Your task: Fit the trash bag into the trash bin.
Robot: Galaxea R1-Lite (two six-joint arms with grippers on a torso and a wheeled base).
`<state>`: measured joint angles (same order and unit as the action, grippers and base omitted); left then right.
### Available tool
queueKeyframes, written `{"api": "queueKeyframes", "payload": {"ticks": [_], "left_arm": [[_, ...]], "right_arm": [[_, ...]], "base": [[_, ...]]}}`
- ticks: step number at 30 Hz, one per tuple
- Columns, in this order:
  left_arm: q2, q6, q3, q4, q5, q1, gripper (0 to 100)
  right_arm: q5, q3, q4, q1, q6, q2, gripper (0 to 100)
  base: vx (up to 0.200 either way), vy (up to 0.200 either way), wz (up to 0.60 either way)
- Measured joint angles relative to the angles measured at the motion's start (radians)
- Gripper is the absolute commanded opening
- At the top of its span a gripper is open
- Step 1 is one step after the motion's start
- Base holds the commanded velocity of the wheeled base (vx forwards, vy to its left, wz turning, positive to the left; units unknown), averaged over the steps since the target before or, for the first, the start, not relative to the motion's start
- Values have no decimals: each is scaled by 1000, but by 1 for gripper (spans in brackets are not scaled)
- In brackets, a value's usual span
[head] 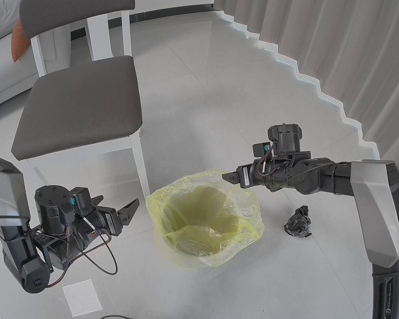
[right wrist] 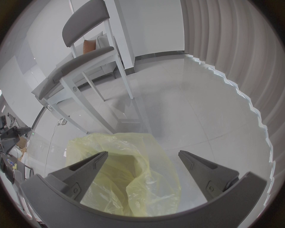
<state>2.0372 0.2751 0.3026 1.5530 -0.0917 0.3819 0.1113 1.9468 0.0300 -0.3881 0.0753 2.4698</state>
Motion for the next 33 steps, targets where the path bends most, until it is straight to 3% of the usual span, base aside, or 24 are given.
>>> {"api": "queueKeyframes", "payload": {"ticks": [8,17,33], "left_arm": [[80,-12,94,0,12,-45,100],[161,-49,248,-71,44,-79,100],[199,-52,234,-41,46,-100,100]], "right_arm": [[0,-267,-13,38,0,-111,100],[-1,-547,-159,93,-1,-206,100],[0,-621,-200,72,-3,-192,100]], "base": [[0,0,0],[0,0,0],[0,0,0]]}}
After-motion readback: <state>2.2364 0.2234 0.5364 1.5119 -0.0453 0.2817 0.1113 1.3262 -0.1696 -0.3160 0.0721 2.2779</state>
